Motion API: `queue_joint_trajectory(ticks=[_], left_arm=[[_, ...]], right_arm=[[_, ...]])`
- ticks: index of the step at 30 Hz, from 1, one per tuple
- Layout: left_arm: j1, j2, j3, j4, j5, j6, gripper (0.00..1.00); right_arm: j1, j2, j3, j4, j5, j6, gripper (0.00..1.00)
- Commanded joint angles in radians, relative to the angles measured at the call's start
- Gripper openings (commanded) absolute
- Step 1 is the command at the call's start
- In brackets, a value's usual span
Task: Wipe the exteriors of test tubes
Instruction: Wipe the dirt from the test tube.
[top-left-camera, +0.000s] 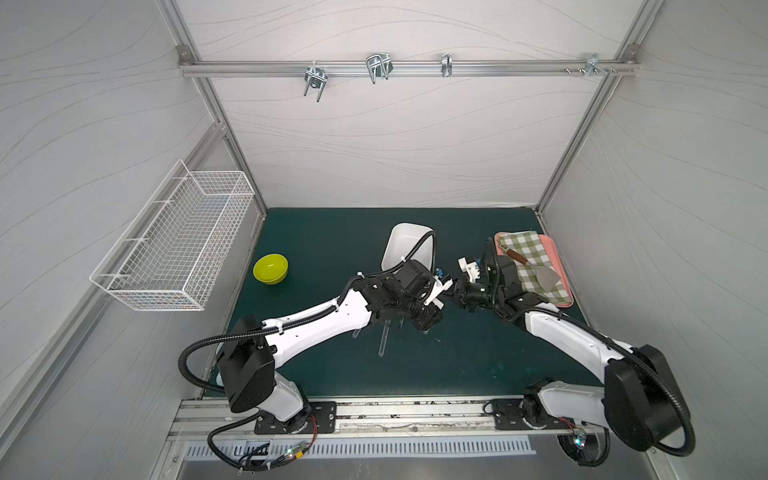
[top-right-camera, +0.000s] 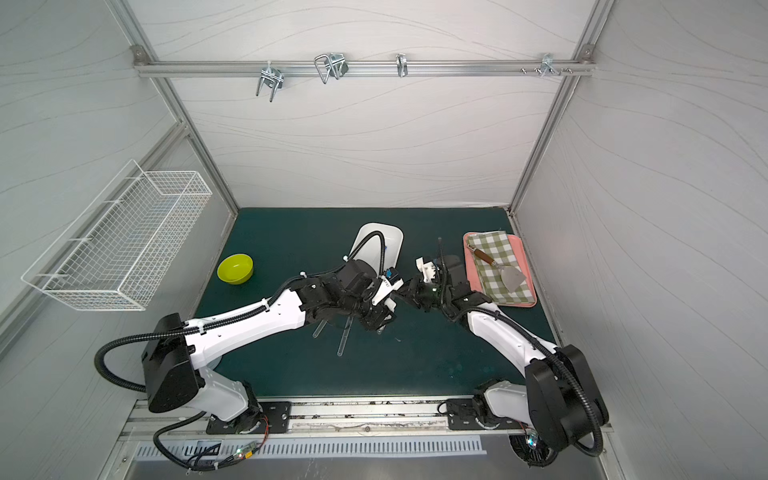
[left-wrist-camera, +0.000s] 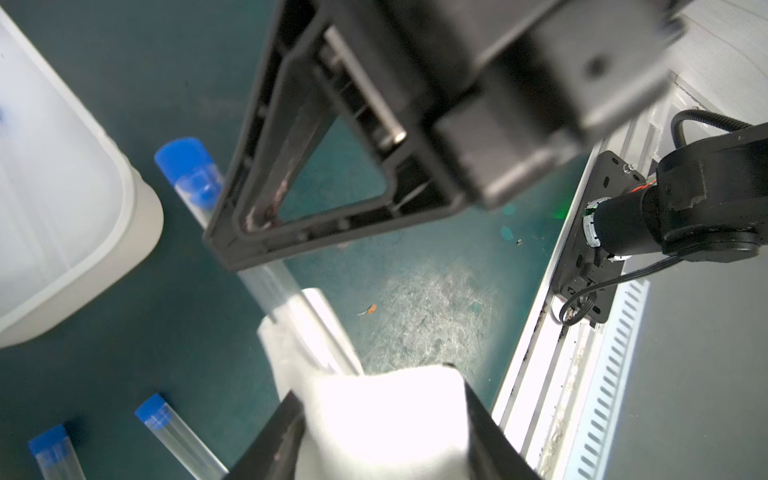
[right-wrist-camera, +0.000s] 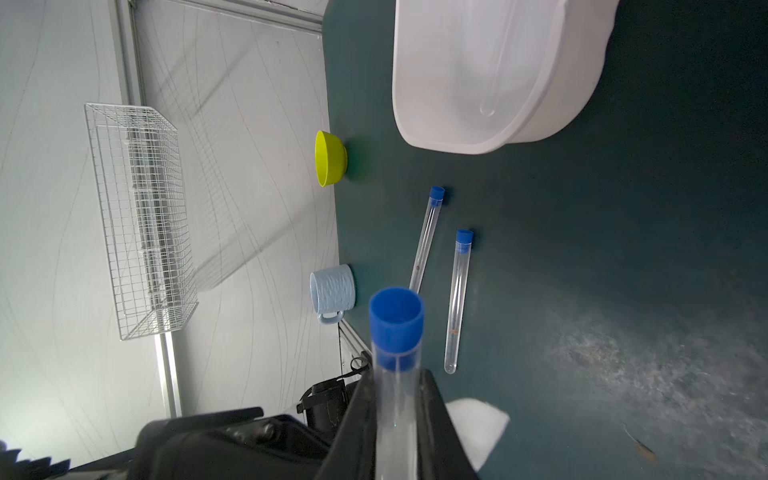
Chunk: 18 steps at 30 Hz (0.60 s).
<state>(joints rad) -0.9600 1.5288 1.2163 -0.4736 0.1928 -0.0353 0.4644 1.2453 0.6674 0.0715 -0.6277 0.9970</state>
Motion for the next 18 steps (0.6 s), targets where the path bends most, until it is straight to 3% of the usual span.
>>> queue_joint_trajectory(ticks=[1,18], left_arm=[[-0.025,0.031,0.062,0.001,-0.032,0.023,0.49],[-0.051,0.043,0.104,-0.070,-0.220,0.028,0.60]], right_arm=[[0.009,0.012,-0.007,0.043,0.005,0.026,0.06],[-0.004,0.021,-0.065,0.198,-0.017,0.164,0.05]])
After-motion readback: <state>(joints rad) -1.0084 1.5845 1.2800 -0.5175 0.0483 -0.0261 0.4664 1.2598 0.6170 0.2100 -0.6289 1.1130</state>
